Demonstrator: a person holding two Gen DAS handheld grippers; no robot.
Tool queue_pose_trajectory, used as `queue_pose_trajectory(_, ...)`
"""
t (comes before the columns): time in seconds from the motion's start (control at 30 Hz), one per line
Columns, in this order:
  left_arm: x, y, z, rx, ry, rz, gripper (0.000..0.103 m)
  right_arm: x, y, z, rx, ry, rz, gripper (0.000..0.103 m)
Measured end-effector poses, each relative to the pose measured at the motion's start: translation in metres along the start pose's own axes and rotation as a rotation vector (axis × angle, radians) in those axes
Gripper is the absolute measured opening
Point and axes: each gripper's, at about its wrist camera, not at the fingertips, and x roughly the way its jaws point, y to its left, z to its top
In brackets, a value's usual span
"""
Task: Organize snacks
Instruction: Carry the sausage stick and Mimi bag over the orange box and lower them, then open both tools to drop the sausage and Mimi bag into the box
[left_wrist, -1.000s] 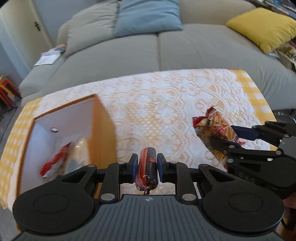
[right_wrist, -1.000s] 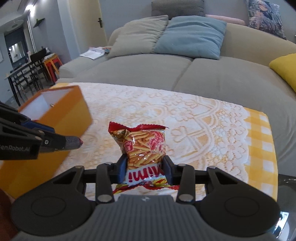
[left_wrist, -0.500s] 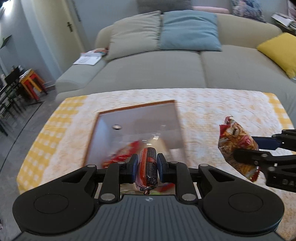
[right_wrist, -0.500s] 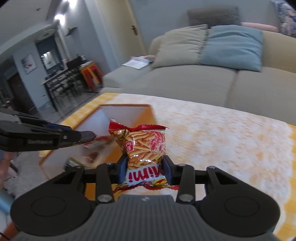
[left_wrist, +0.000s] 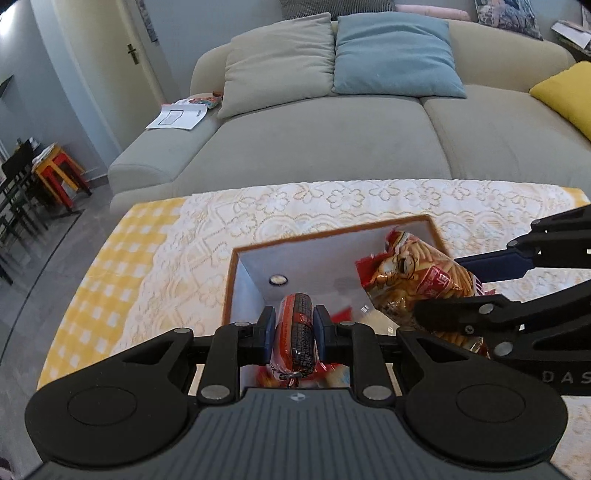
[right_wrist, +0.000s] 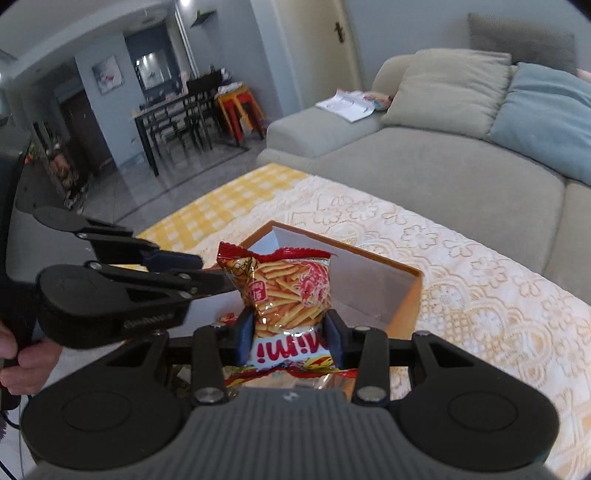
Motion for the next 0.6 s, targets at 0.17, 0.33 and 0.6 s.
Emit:
queue_pose_trajectory(0.17, 0.033, 0.007, 0.009, 0.002, 0.034, 0.007, 0.024, 0.038, -0.008, 0.016, -0.052, 0.073, -0.056, 0.039)
queue_pose_trajectory(0.33, 0.061, 0.005, 0.009, 0.019, 0.075, 0.003, 0.024, 0.064, -0.008, 0.021, -0.115, 0.123, -0.08, 0.039)
queue_pose_trajectory(0.6, 0.083, 0.008, 0.002, 0.014, 0.131, -0.017, 0.025, 0.094, -0.007, 0.017, -0.175, 0.21, -0.096, 0.039)
